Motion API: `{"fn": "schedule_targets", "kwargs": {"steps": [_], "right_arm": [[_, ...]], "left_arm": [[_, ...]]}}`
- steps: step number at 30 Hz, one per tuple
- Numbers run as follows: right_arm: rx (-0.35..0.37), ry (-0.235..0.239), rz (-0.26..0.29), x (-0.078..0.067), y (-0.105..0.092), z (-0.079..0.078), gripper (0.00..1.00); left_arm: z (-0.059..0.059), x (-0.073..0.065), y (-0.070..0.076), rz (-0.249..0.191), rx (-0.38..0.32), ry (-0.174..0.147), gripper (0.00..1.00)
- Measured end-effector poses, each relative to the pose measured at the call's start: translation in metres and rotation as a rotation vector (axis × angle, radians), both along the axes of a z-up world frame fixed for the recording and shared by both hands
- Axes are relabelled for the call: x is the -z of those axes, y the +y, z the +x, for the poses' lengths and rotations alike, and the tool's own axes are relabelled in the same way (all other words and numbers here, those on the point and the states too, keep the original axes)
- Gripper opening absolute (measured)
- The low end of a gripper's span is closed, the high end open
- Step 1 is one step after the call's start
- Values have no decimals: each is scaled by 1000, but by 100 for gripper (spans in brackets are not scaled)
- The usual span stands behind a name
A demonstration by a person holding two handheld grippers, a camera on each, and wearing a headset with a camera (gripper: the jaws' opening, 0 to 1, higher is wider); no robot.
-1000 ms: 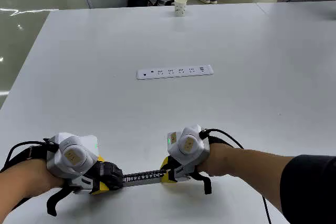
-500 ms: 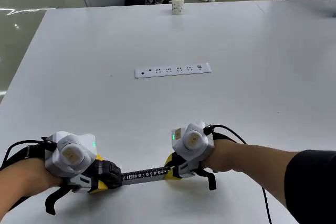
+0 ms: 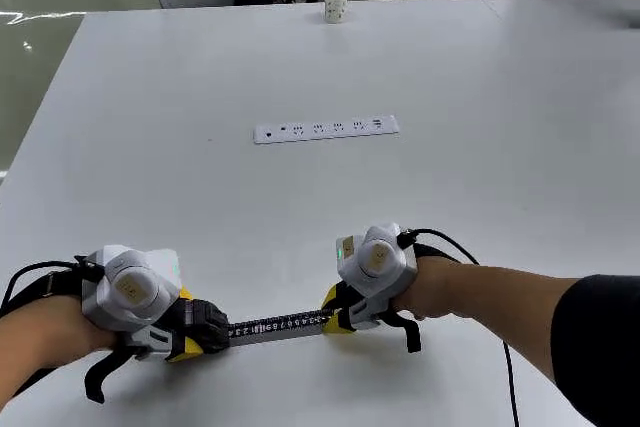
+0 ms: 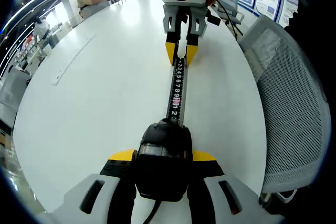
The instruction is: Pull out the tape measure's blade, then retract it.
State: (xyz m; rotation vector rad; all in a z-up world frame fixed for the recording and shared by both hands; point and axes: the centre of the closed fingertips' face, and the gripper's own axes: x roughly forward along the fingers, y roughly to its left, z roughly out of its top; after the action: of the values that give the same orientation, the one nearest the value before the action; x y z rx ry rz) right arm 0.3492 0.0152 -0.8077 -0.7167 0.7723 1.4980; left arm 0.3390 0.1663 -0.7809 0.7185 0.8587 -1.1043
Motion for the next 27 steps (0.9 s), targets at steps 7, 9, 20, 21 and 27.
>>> {"fn": "schedule_targets", "kwargs": {"steps": [7,9,20,21,27], "right_arm": [[5,2,0,0,-3,1,10],[5,1,-1,0,-5,1,10],[8,4,-7,-1,-13,2,10],[9,5,-8,0,-14,3,10],[16,6,-8,0,-17,3,10]], "left_arm": [[0,0,0,-2,-2,-2,32],[0,0,0,-3,-3,-1,32],[0,0,0,-3,-5,-1,32],[0,0,0,-3,-5,-2,32],[0,0,-1,-4,-5,-2,32]]}}
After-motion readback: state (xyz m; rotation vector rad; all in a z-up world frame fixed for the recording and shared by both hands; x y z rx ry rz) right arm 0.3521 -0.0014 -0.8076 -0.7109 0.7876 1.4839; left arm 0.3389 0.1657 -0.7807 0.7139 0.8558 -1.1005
